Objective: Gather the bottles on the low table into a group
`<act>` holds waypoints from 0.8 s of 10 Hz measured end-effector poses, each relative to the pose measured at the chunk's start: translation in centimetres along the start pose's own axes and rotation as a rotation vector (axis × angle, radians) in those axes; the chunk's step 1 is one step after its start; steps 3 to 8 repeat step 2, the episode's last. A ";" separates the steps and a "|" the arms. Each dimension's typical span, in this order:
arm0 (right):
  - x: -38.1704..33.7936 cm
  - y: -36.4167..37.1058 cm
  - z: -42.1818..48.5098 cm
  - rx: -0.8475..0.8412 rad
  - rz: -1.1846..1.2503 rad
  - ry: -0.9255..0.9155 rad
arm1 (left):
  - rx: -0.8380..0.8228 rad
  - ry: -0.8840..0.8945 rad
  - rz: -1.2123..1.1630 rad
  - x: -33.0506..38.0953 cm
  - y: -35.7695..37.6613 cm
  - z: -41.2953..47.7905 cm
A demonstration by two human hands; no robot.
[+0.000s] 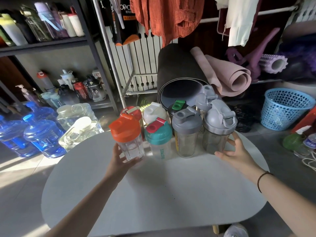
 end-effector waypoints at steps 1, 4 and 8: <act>-0.2 0.0 -0.3 -0.010 -0.014 0.016 | 0.005 -0.011 -0.018 0.3 -0.3 -0.2; -0.9 -0.5 -1.4 0.024 -0.004 0.035 | 0.034 -0.009 0.026 1.0 -0.9 -0.7; -0.9 -0.5 -1.4 0.024 -0.004 0.035 | 0.034 -0.009 0.026 1.0 -0.9 -0.7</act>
Point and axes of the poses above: each hand's wrist, its own z-axis towards the middle knuckle, its own y-axis out of the palm, x = y × z, the point moved 8 cm from there along z, towards the middle knuckle, and after that the axes turned 3 degrees about -x, right-handed, at the moved point
